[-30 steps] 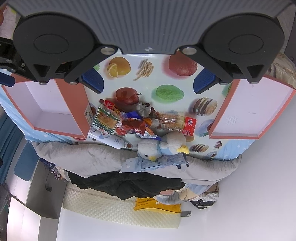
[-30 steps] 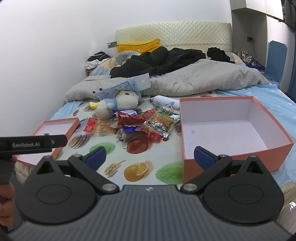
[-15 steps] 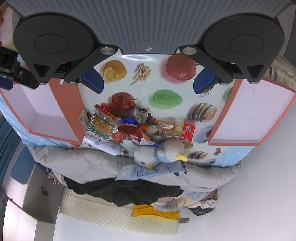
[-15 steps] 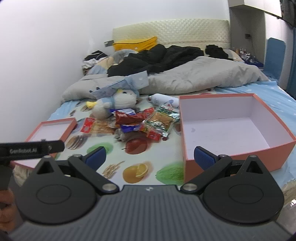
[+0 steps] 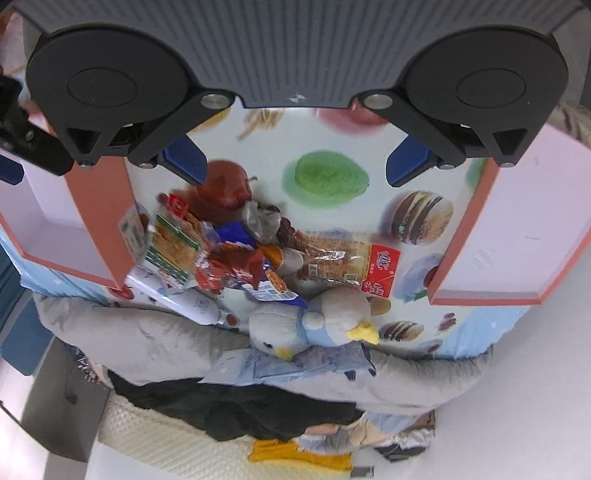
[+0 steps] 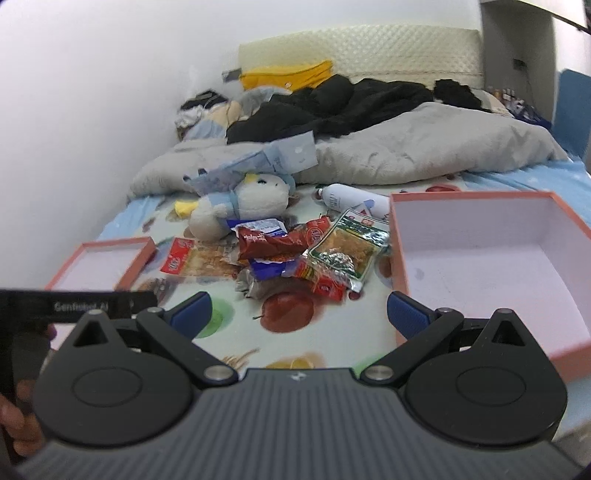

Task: Organize snacks
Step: 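Grasp a red wrapper with the left gripper while the right grasps red candy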

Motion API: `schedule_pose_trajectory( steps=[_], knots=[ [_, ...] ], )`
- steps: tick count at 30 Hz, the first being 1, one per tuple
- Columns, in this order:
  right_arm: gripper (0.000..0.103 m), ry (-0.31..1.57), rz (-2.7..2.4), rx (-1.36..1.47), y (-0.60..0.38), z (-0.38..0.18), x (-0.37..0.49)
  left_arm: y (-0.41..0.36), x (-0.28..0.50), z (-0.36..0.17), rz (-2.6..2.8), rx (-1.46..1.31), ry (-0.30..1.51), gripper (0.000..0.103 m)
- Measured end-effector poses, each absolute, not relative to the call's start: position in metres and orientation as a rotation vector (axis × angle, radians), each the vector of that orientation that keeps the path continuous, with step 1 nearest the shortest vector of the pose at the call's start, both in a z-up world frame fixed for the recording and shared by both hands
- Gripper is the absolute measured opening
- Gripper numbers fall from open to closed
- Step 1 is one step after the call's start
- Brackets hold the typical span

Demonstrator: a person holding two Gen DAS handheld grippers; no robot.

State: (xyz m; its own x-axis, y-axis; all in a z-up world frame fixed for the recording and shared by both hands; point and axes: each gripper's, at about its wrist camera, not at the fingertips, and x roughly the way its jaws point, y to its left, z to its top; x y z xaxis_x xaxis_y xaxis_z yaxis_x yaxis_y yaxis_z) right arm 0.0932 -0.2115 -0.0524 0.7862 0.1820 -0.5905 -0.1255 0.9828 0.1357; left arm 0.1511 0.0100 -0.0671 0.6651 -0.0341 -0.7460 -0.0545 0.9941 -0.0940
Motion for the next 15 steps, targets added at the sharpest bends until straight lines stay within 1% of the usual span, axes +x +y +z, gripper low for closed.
schedule_pose_trajectory(
  steps=[2, 4, 9, 12, 15],
  knots=[
    [0.103, 0.672, 0.175, 0.073, -0.209, -0.056, 0.12, 0.011, 0.179, -0.071, 0.012, -0.111, 0.875, 0.103],
    [0.1, 0.724, 0.193, 0.063, -0.208, -0.057, 0.145, 0.012, 0.208, -0.072, 0.006, -0.109, 0.917, 0.103],
    [0.099, 0.819, 0.205, 0.028, -0.203, -0.06, 0.191, 0.009, 0.271, -0.071, -0.007, -0.093, 0.972, 0.103],
    [0.099, 0.844, 0.202, 0.002, -0.199, -0.063, 0.209, 0.01, 0.296, -0.072, -0.03, -0.113, 0.997, 0.103],
    [0.099, 0.859, 0.212, -0.051, -0.192, -0.077, 0.223, 0.011, 0.316, -0.083, -0.051, -0.138, 1.026, 0.103]
  ],
)
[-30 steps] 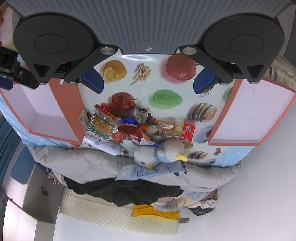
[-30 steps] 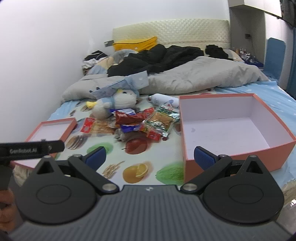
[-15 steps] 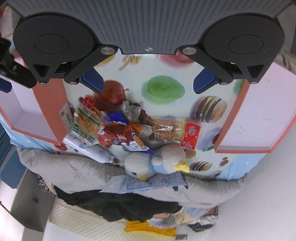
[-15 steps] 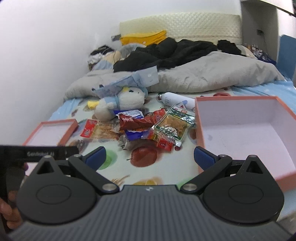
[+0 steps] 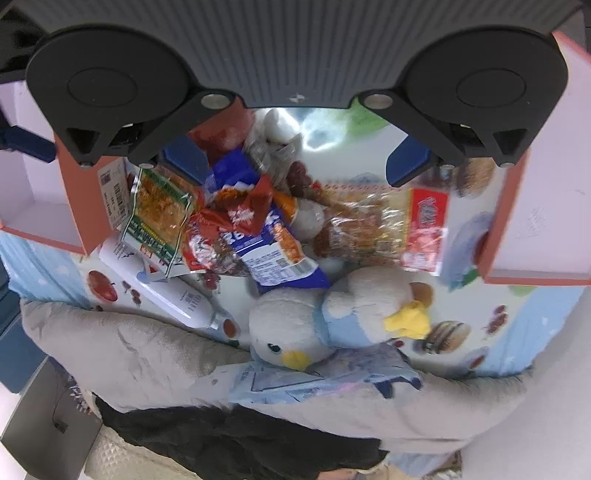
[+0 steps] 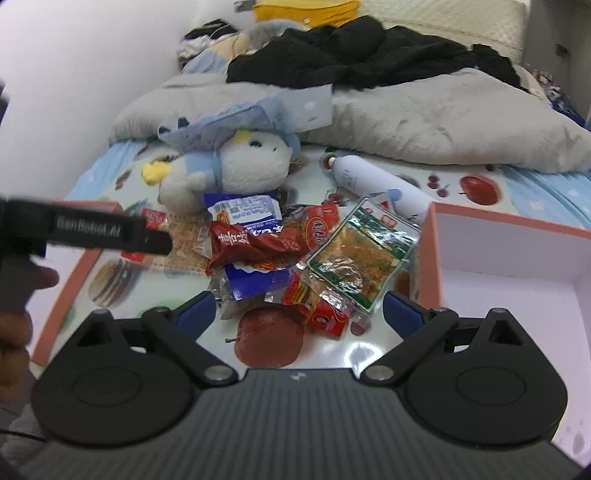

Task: Organize snacks
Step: 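Grasp a red wrapper with the left gripper while the right grasps red candy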

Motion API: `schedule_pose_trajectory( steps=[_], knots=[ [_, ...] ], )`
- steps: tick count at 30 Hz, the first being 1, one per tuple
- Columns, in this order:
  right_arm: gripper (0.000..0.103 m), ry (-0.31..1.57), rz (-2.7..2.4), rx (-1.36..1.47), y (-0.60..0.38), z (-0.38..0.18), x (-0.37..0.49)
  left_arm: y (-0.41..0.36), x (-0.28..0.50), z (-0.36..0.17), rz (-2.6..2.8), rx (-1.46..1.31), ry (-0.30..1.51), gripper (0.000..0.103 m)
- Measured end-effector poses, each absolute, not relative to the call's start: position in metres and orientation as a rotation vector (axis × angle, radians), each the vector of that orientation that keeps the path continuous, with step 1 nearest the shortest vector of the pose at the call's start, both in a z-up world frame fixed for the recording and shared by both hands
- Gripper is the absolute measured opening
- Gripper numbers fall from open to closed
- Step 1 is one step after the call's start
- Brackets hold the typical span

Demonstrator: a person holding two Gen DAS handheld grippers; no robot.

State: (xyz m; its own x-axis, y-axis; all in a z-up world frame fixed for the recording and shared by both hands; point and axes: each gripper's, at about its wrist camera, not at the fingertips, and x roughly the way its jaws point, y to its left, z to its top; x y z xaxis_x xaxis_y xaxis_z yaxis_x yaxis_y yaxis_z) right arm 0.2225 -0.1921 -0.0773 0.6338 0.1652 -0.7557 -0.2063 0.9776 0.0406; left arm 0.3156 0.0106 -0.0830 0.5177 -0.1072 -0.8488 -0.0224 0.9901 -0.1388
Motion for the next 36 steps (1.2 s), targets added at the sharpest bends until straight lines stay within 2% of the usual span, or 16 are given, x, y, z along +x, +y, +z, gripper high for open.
schedule_pose_trajectory(
  steps=[5, 6, 7, 8, 9, 14, 17, 18, 20, 21, 23, 24, 28, 36],
  knots=[
    [0.099, 0.859, 0.243, -0.11, -0.181, -0.111, 0.239, 0.003, 0.339, -0.117, -0.113, -0.197, 1.056, 0.103],
    [0.096, 0.861, 0.246, -0.13, -0.178, -0.117, 0.243, 0.002, 0.342, -0.122, -0.13, -0.208, 1.051, 0.103],
    [0.09, 0.874, 0.252, -0.144, -0.176, -0.124, 0.247, 0.001, 0.345, -0.127, -0.144, -0.216, 1.041, 0.101],
    [0.076, 0.892, 0.25, -0.155, -0.174, -0.132, 0.251, -0.001, 0.347, -0.131, -0.15, -0.218, 1.028, 0.098],
    [0.069, 0.906, 0.246, -0.167, -0.172, -0.138, 0.254, -0.003, 0.351, -0.137, -0.158, -0.217, 1.02, 0.096],
    [0.065, 0.868, 0.243, -0.31, -0.159, -0.159, 0.259, -0.011, 0.36, -0.149, -0.222, -0.232, 0.988, 0.082],
    [0.052, 0.865, 0.259, -0.4, -0.151, -0.17, 0.262, -0.016, 0.366, -0.153, -0.248, -0.225, 0.964, 0.075],
    [0.051, 0.862, 0.259, -0.432, -0.148, -0.174, 0.262, -0.019, 0.369, -0.155, -0.258, -0.221, 0.959, 0.073],
    [0.05, 0.859, 0.259, -0.497, -0.143, -0.184, 0.262, -0.023, 0.373, -0.16, -0.261, -0.199, 0.958, 0.061],
    [0.044, 0.865, 0.258, -0.505, -0.142, -0.187, 0.263, -0.025, 0.373, -0.162, -0.268, -0.189, 0.956, 0.06],
    [0.031, 0.87, 0.253, -0.5, -0.142, -0.191, 0.265, -0.028, 0.374, -0.166, -0.277, -0.165, 0.956, 0.047],
    [0.025, 0.863, 0.253, -0.512, -0.141, -0.192, 0.264, -0.029, 0.374, -0.167, -0.282, -0.162, 0.96, 0.044],
    [0.018, 0.829, 0.253, -0.531, -0.138, -0.185, 0.253, -0.031, 0.365, -0.17, -0.293, -0.168, 0.941, 0.036],
    [0.012, 0.783, 0.275, -0.554, -0.135, -0.173, 0.21, -0.028, 0.331, -0.161, -0.277, -0.213, 0.891, 0.03]
  ],
)
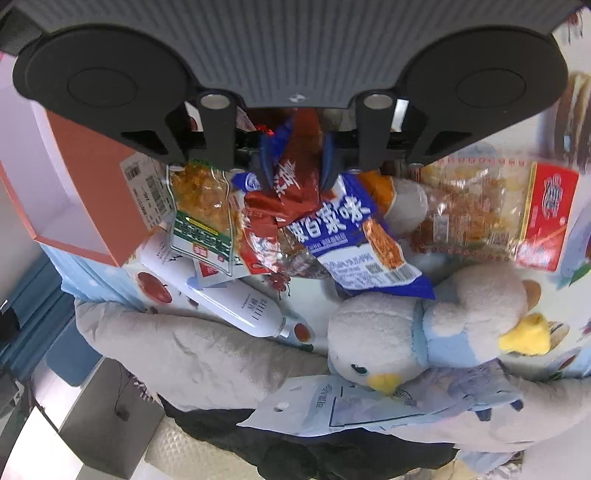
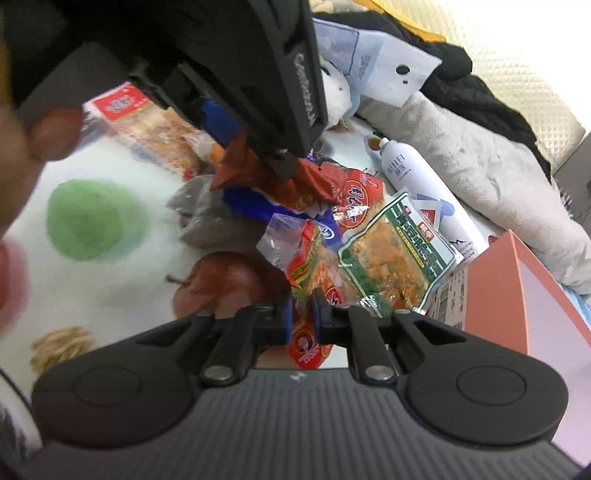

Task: Organize snacks
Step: 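Grasp a red wrapper with the left gripper while the right grasps red candy, then lift the red wrapper with the left gripper while the right carries candies to the box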

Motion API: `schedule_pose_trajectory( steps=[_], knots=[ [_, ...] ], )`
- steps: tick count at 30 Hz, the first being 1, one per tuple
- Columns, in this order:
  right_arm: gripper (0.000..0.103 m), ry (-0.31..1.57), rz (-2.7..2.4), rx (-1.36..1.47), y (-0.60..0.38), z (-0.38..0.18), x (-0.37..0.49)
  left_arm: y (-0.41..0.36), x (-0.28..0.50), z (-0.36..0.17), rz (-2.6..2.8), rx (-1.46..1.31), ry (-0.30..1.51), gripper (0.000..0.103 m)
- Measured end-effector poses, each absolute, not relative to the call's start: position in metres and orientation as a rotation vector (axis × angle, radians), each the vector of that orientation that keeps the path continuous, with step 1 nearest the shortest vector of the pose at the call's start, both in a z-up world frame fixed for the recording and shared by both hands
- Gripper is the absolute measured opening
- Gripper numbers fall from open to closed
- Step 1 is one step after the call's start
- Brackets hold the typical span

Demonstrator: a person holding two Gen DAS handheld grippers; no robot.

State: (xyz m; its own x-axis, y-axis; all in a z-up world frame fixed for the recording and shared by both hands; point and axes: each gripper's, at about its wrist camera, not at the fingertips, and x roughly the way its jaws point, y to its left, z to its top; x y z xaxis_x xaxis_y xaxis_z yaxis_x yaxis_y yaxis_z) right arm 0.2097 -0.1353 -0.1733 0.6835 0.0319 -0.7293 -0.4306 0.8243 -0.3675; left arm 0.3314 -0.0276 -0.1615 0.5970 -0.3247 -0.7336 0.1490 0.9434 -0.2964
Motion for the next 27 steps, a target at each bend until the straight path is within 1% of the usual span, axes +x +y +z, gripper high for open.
schedule_pose_trajectory(
  steps=[9, 19, 23, 25, 26, 27],
  knots=[
    [0.012, 0.769, 0.316, -0.585, -0.138, -0.167, 0.145, -0.018, 0.251, -0.153, -0.242, -0.233, 0.892, 0.028],
    [0.012, 0.775, 0.354, -0.598, -0.144, -0.163, 0.093, 0.005, 0.175, -0.163, -0.183, -0.254, 0.94, 0.028],
    [0.015, 0.8, 0.362, -0.544, -0.152, -0.163, 0.086, 0.014, 0.155, -0.171, -0.164, -0.295, 0.966, 0.028],
    [0.023, 0.821, 0.352, -0.513, -0.155, -0.163, 0.084, 0.015, 0.149, -0.175, -0.153, -0.304, 0.973, 0.028],
    [0.031, 0.83, 0.36, -0.482, -0.157, -0.163, 0.083, 0.016, 0.146, -0.176, -0.149, -0.314, 0.974, 0.028],
    [0.043, 0.84, 0.367, -0.444, -0.16, -0.162, 0.084, 0.017, 0.144, -0.176, -0.146, -0.319, 0.973, 0.028]
  ],
)
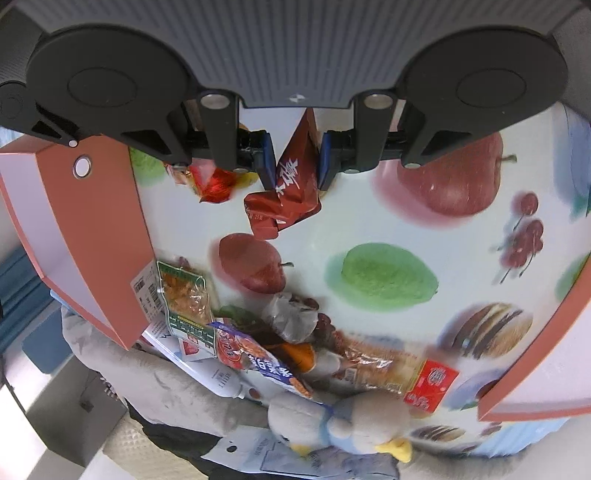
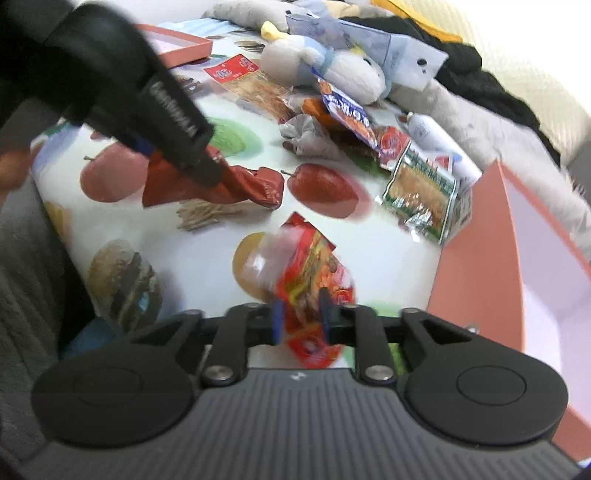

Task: Organize snacks
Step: 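Lift the red wrapper with the left gripper while the right carries candies to the box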

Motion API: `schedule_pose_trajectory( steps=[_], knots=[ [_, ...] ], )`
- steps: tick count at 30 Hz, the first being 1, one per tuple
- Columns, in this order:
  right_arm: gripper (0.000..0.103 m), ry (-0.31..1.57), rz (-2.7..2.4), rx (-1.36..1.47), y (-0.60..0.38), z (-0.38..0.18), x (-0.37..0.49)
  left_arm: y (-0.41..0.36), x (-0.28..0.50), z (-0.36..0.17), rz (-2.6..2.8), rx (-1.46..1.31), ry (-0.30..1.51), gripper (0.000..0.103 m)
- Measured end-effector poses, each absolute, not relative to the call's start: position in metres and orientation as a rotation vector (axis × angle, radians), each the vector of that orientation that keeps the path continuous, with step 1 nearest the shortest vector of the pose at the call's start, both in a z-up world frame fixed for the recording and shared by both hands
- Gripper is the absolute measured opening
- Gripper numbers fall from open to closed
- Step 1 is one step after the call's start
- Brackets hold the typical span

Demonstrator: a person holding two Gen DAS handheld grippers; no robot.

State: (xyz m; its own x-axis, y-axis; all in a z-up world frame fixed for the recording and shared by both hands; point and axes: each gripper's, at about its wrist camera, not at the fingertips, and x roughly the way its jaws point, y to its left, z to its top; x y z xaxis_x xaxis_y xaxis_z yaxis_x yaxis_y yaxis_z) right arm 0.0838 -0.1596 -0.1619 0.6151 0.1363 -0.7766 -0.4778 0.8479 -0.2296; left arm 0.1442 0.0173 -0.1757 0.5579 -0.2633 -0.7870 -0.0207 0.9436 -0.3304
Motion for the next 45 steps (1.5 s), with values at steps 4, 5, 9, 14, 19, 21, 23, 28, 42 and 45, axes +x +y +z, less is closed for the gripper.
schedule_pose_trajectory(
  steps=[4, 5, 9, 14, 19, 21, 23, 28, 42, 45],
  knots=[
    [0.08, 0.892, 0.381, -0.269, -0.17, -0.158, 0.085, 0.021, 0.142, -0.174, -0.139, -0.326, 0.977, 0.028],
    [0.082, 0.908, 0.392, -0.232, -0.172, -0.157, 0.086, 0.022, 0.142, -0.174, -0.138, -0.328, 0.978, 0.028],
    [0.083, 0.906, 0.387, -0.097, -0.18, -0.149, 0.084, 0.025, 0.142, -0.171, -0.134, -0.32, 0.969, 0.028],
    [0.083, 0.882, 0.242, 0.0, -0.188, -0.149, 0.092, 0.028, 0.142, -0.17, -0.13, -0.321, 0.969, 0.028],
    [0.082, 0.916, 0.115, 0.108, -0.203, -0.165, 0.105, 0.029, 0.142, -0.171, -0.128, -0.32, 0.97, 0.028],
    [0.082, 0.918, 0.079, 0.142, -0.207, -0.172, 0.108, 0.03, 0.143, -0.172, -0.127, -0.326, 0.974, 0.028],
    [0.082, 0.912, 0.057, 0.157, -0.209, -0.177, 0.111, 0.031, 0.142, -0.174, -0.127, -0.325, 0.976, 0.028],
    [0.082, 0.992, 0.049, 0.164, -0.207, -0.198, 0.121, 0.027, 0.143, -0.179, -0.125, -0.317, 0.99, 0.028],
    [0.025, 0.908, 0.031, -0.008, -0.2, -0.18, 0.114, 0.025, 0.14, -0.18, -0.098, -0.344, 0.971, 0.028],
    [0.02, 0.886, 0.029, -0.007, -0.203, -0.17, 0.114, 0.025, 0.14, -0.176, -0.096, -0.356, 0.958, 0.027]
  ],
)
